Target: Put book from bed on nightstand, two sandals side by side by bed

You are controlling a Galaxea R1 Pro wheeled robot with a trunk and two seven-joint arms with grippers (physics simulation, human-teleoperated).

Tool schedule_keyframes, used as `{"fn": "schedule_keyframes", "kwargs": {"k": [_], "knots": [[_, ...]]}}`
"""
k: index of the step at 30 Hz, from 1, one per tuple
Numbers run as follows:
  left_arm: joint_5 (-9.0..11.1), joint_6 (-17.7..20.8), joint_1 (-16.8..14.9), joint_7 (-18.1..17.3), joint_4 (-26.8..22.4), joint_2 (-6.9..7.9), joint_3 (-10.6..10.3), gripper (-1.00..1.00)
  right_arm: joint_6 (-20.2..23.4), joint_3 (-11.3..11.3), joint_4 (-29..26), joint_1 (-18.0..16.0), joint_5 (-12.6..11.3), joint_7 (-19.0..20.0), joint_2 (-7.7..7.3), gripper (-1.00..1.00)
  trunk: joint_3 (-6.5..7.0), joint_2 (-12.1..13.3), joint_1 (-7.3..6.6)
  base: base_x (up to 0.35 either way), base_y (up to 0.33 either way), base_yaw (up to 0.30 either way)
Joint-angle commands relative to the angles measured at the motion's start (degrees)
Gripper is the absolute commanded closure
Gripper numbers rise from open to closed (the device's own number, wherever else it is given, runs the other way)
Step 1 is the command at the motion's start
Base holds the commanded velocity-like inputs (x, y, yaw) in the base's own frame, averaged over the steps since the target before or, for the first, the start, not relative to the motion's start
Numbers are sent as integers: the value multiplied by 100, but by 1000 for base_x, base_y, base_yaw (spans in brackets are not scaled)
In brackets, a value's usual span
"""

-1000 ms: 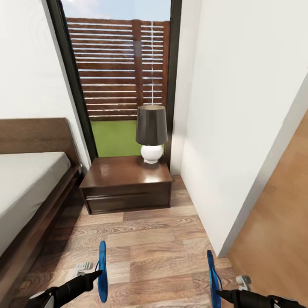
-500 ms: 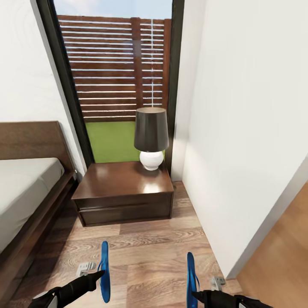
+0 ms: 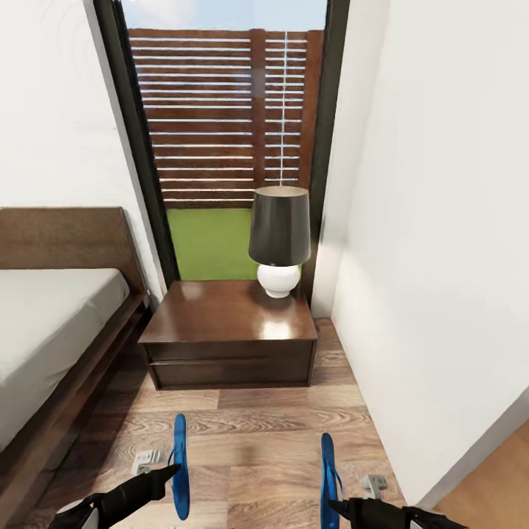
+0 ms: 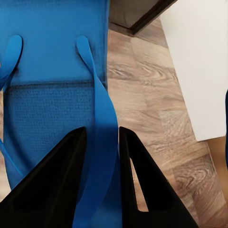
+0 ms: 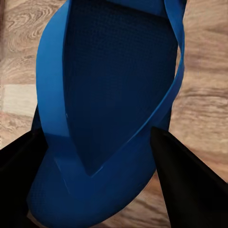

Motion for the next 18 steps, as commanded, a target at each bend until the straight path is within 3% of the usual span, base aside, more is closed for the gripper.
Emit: {"fn": "schedule_keyframes", "kwargs": {"k": [1, 12, 15, 18], "knots": [[40, 57, -5, -23, 4, -1, 12, 100, -22, -29, 27, -7, -16, 23, -3, 100, -5, -2, -1, 1, 0, 287], [39, 52, -2, -3, 181, -85, 9, 100, -22, -25, 30, -6, -23, 23, -3, 100, -5, -2, -1, 0, 0, 288], [38, -69, -3, 240, 271, -153, 11, 100, -22, -27, 33, -6, -24, 23, -14, 100, -5, -2, -1, 0, 0, 288], [-8, -482, -1, 639, 838, -219, 11, 100, -22, -27, 33, -5, -24, 23, -31, 100, -5, -2, -1, 0, 0, 288]]}}
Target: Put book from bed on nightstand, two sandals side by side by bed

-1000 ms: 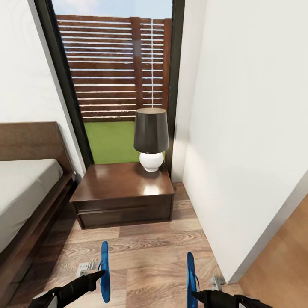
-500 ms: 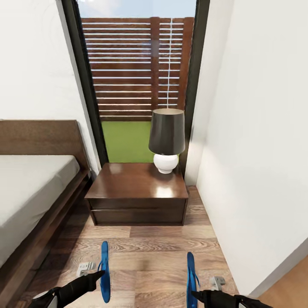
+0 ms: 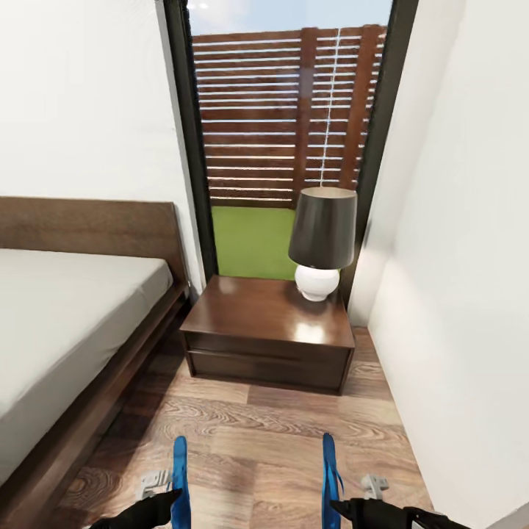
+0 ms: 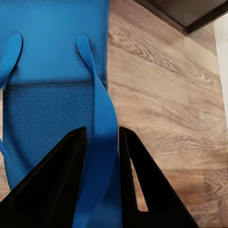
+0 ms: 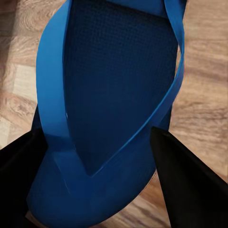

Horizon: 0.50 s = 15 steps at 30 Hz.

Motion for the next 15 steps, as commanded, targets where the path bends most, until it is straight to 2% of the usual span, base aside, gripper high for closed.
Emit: {"fn": "schedule_keyframes", "kwargs": {"k": [1, 3, 5, 15], "knots": [[29, -353, -9, 98, 314, -15, 29, 100, -22, -27, 26, -8, -15, 23, -6, 100, -4, -2, -1, 0, 0, 288], [13, -747, -11, 172, 612, -24, 29, 100, -22, -28, 26, -11, -15, 23, -12, 100, -4, -2, -1, 0, 0, 288], [7, -931, -11, 203, 820, -27, 29, 100, -22, -29, 32, -10, -15, 23, -16, 100, -4, -2, -1, 0, 0, 288], [3, -1069, -9, 235, 1187, -30, -9, 100, -86, -30, 97, 43, -24, -25, -36, 100, -4, -2, -1, 0, 0, 288]]}}
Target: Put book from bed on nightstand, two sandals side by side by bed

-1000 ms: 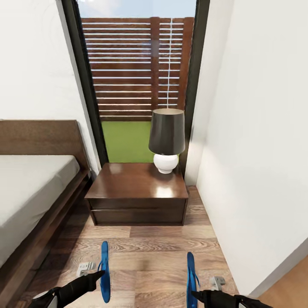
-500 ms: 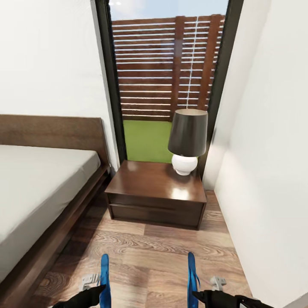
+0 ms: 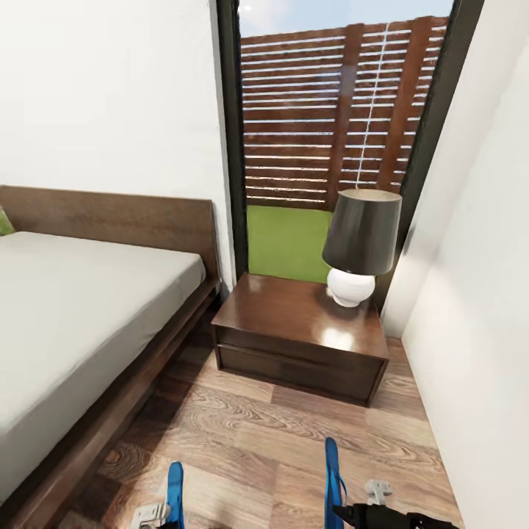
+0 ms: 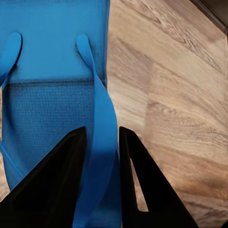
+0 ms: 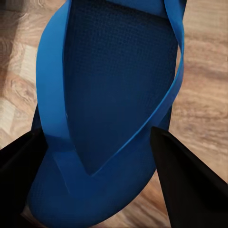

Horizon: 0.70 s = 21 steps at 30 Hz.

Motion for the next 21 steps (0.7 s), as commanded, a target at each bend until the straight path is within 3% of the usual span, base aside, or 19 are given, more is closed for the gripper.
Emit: {"fn": "schedule_keyframes", "kwargs": {"k": [1, 21], "knots": [[54, -17, -9, -15, 67, 1, 5, 100, -29, -29, 27, -8, -14, -25, -3, 100, -5, -2, -1, 0, 0, 288], [62, -180, -10, -11, 178, 8, -87, 100, -51, -29, 27, -8, -19, -203, -3, 100, -5, -2, -1, 0, 0, 248]]}}
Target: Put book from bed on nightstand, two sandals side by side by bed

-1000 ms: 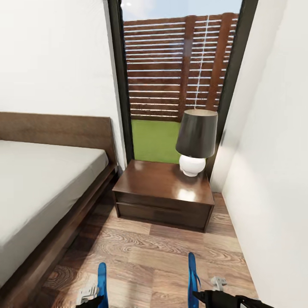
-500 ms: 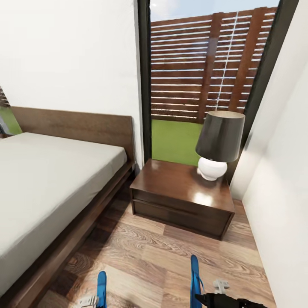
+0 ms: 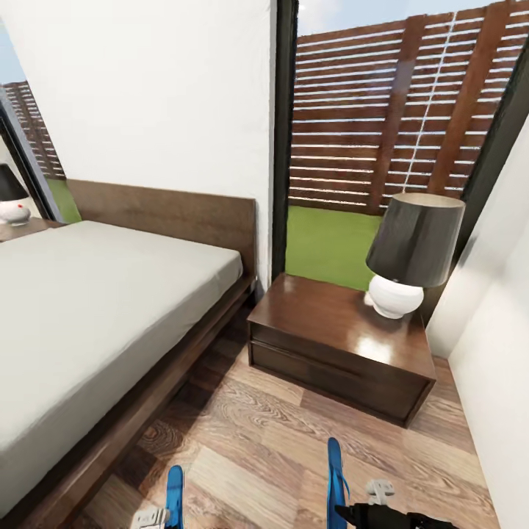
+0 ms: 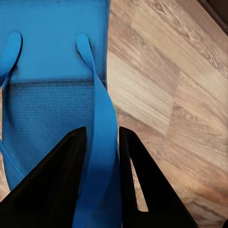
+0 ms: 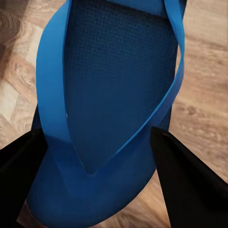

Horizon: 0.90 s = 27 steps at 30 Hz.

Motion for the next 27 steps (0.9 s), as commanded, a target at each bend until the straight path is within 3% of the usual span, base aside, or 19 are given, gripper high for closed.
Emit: {"fn": "schedule_keyframes", "kwargs": {"k": [1, 27], "knots": [[13, -10, -6, -21, 11, 1, 12, 100, -23, -29, 27, -9, -18, 24, -3, 100, -5, -2, -1, 0, 0, 241], [7, -10, -6, -21, 11, -11, 4, 100, -23, -28, 27, -9, -13, 24, -3, 100, -5, -2, -1, -1, 0, 261]]}}
